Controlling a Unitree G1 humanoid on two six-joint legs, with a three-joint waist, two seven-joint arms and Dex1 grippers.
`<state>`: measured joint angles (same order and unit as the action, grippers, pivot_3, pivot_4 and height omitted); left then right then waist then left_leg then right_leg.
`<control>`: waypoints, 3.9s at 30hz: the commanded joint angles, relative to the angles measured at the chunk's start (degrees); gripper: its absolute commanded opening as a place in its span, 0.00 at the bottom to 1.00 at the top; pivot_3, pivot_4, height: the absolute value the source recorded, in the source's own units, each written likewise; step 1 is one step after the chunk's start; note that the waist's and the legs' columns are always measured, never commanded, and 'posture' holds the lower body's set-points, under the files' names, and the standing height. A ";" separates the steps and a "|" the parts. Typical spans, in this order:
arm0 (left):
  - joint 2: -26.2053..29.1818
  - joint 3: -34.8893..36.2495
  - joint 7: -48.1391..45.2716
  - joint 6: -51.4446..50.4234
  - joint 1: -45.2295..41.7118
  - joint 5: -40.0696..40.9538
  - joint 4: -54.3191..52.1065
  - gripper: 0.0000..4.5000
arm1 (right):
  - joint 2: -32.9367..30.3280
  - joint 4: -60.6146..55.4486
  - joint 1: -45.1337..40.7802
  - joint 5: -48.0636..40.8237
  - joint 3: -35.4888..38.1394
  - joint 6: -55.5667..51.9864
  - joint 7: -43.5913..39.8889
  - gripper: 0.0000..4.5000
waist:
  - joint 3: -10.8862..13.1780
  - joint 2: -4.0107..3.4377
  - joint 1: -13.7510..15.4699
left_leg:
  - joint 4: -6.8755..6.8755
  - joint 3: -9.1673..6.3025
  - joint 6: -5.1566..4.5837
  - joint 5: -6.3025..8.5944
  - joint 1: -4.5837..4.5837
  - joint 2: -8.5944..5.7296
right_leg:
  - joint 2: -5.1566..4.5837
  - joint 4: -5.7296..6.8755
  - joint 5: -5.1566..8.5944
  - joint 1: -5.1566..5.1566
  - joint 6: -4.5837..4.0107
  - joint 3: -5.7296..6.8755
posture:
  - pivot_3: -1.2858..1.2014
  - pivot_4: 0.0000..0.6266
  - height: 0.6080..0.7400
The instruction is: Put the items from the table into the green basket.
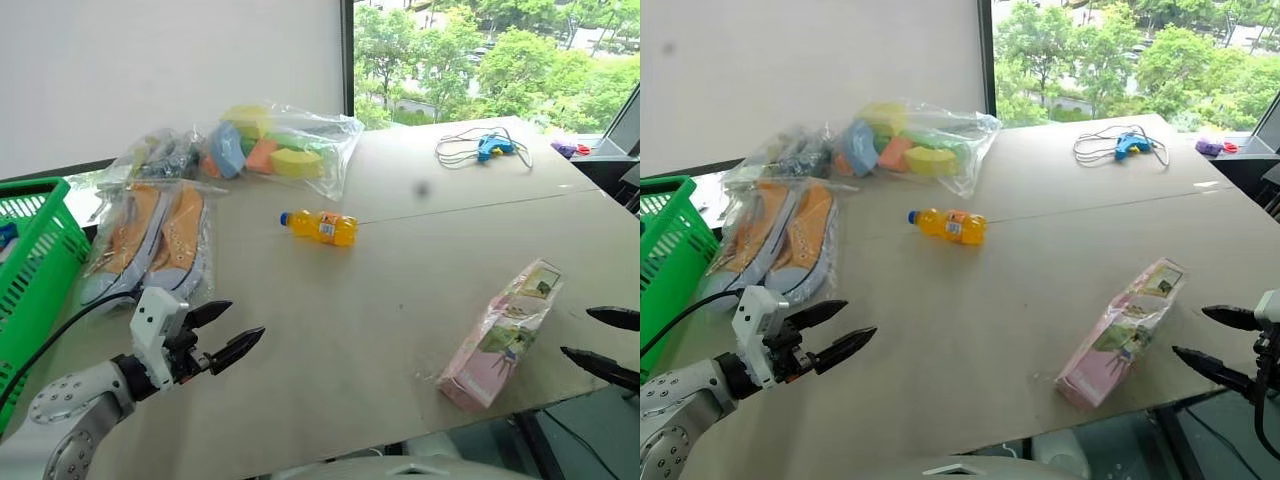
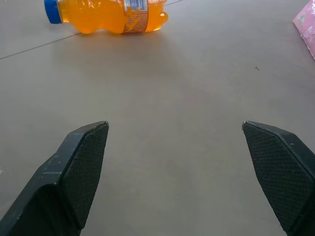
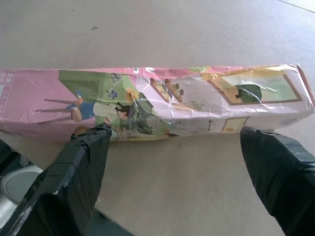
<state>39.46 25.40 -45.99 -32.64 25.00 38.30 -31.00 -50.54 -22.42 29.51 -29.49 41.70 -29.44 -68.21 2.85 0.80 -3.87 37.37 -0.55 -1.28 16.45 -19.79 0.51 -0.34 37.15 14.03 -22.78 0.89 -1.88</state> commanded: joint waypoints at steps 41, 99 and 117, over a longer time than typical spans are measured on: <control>3.66 -20.37 -4.27 -8.43 -38.99 14.36 -4.62 1.00 | 12.51 12.82 -44.72 -21.17 -16.27 -62.73 58.73 0.88 | -0.12 0.20 -9.61 | 0.14 0.99 -0.23 0.11 -0.08 -0.08 | 0.36 0.01 -0.39 -0.08 0.65 -1.36 | 0.43 0.00 1.00; -3.87 4.29 54.74 -2.54 -30.90 60.54 -5.98 0.12 | 29.80 13.64 -78.68 -10.71 -47.26 -11.54 18.30 0.63 | -0.08 0.16 5.40 | 0.98 0.36 -0.23 0.12 -0.92 -0.21 | 0.21 0.64 -0.65 -0.97 0.43 -0.57 | 0.60 0.00 1.00; 36.49 33.84 37.16 17.21 -29.81 6.02 34.53 0.12 | 40.43 23.12 -90.09 -2.33 -54.69 5.45 2.54 0.98 | -0.16 0.46 12.58 | 0.75 0.04 0.10 -0.02 -1.17 -0.38 | 0.16 0.18 -0.43 -0.94 0.18 0.35 | 0.66 0.00 1.00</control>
<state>73.27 58.29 -3.59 -20.71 -3.58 51.44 -2.03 -10.30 1.28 -58.75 -32.45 -13.28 -25.83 -65.34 2.69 1.26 8.72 38.04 -0.52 -1.13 16.41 -20.96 0.14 -0.17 37.29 13.65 -23.71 1.16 -1.51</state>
